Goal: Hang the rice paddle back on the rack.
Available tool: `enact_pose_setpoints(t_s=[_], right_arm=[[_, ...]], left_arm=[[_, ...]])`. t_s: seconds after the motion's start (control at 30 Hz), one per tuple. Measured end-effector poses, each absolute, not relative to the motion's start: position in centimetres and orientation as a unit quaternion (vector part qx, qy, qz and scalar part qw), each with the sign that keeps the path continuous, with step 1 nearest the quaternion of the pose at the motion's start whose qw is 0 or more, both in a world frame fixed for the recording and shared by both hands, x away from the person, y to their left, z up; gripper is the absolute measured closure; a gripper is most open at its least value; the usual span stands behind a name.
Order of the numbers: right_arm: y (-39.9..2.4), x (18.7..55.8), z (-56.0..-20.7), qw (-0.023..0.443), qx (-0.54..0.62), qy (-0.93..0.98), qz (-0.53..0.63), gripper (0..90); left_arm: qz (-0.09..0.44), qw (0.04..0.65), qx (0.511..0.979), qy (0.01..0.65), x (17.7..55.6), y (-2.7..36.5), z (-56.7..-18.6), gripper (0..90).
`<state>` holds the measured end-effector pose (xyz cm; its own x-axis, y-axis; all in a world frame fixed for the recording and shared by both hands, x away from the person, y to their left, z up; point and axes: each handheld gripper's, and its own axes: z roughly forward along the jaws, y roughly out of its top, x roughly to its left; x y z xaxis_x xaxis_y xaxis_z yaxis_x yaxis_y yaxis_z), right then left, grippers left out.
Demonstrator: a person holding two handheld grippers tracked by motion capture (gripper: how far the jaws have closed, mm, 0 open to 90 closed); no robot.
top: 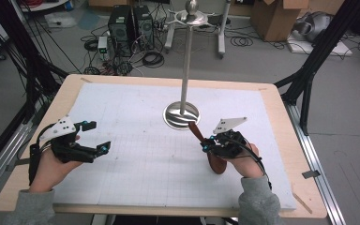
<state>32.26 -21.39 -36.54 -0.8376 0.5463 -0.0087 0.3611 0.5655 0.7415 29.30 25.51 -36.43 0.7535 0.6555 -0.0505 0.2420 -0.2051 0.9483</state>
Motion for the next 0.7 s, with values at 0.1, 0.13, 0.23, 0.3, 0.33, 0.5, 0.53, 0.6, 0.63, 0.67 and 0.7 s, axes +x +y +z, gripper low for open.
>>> enact_pose_setpoints(t_s=[0.1,0.13,0.23,0.3,0.33,0.5,0.53,0.6,0.63,0.67,0.7], right_arm=[[-21.8,32.2,-36.2,0.127,0.261,0.871,0.398,77.2],[-21.8,32.1,-36.2,0.127,0.266,0.868,0.401,77.2],[-22.1,32.0,-35.9,0.134,0.270,0.861,0.410,77.3],[-22.3,31.9,-35.8,0.137,0.271,0.857,0.416,77.3],[-22.4,31.9,-35.7,0.136,0.269,0.857,0.418,77.3],[-22.9,31.9,-35.5,0.137,0.272,0.848,0.434,77.4],[-22.9,31.9,-35.5,0.137,0.271,0.847,0.437,77.4],[-23.0,31.8,-35.4,0.140,0.273,0.844,0.440,77.4],[-23.1,31.8,-35.3,0.145,0.273,0.842,0.441,77.4],[-23.2,31.7,-35.3,0.152,0.276,0.840,0.442,77.4],[-23.3,31.7,-35.2,0.154,0.277,0.837,0.446,77.5]], left_arm=[[0.186,0.555,0.754,0.298,29.3,25.5,-36.4,5.0],[0.187,0.555,0.754,0.298,29.3,25.5,-36.4,5.0],[0.186,0.555,0.753,0.299,29.3,25.5,-36.4,5.0],[0.186,0.556,0.753,0.298,29.3,25.5,-36.4,4.9],[0.187,0.557,0.752,0.299,29.3,25.5,-36.4,5.0],[0.187,0.557,0.752,0.297,29.2,25.5,-36.3,5.0],[0.187,0.557,0.752,0.297,29.2,25.5,-36.3,4.9],[0.188,0.558,0.752,0.297,29.2,25.5,-36.3,5.0],[0.187,0.559,0.751,0.297,29.2,25.5,-36.2,5.0],[0.188,0.560,0.750,0.297,29.1,25.5,-36.2,4.9],[0.188,0.561,0.750,0.296,29.1,25.5,-36.1,4.9]])
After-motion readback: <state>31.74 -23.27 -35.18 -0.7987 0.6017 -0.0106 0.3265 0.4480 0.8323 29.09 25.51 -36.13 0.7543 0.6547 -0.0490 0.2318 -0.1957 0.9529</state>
